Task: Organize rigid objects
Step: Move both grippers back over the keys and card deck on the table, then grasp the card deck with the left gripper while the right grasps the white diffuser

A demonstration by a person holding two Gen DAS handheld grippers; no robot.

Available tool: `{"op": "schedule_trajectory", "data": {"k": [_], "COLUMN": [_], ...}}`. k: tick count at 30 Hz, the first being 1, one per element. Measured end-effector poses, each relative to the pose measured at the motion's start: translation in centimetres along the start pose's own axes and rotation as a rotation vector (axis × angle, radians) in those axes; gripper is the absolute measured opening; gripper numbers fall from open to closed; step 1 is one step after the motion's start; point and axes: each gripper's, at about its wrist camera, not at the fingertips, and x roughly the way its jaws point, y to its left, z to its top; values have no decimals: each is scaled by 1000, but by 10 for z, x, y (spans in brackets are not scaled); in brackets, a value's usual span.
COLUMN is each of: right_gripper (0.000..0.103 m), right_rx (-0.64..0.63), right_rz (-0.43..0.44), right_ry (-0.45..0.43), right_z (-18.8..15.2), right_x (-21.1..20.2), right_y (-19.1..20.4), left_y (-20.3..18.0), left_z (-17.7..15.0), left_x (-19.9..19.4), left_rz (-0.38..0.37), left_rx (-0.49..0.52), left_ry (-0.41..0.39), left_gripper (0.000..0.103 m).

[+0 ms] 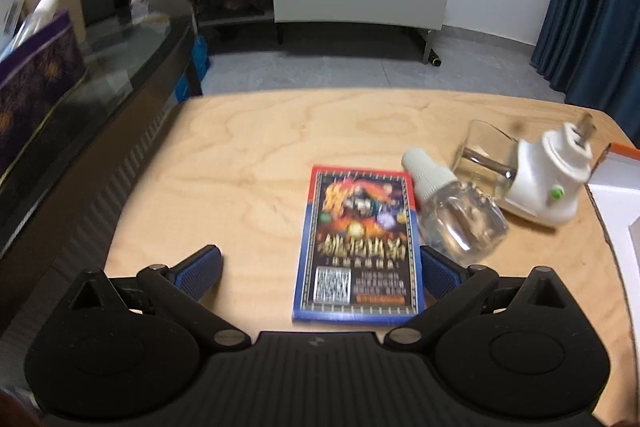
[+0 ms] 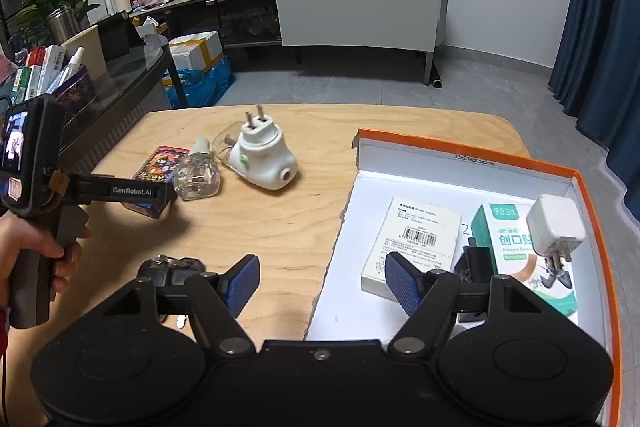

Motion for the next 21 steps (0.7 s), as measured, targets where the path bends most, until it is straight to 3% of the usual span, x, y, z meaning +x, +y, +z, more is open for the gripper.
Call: {"op": "schedule_trajectory", "data": {"k": [4,6,10,15,21], "right_gripper": [82,83,83,83,83], "right_rx": [-23,-47,-100,-111,-33], "right_rz": [20,46,97,136,63], "right_ry": [5,-1,-6,9,8], "right_z": [8,17,38,64,83], "right_x": [16,25,47,80,118], "right_y": [1,3,13,31,50], "left_y": [-3,-6,-11,-6,-7], "left_z": [1,-1,-1,-6,-8], "left_x": [2,-1,-8,-12,-13], "left_rz": [-7,-16,-50,-36,-16], "left_rx": [7,23,60,21,-8], "left_ry": [-35,-66,-85,-72,-91], "left_gripper": [103,95,60,60,61]}}
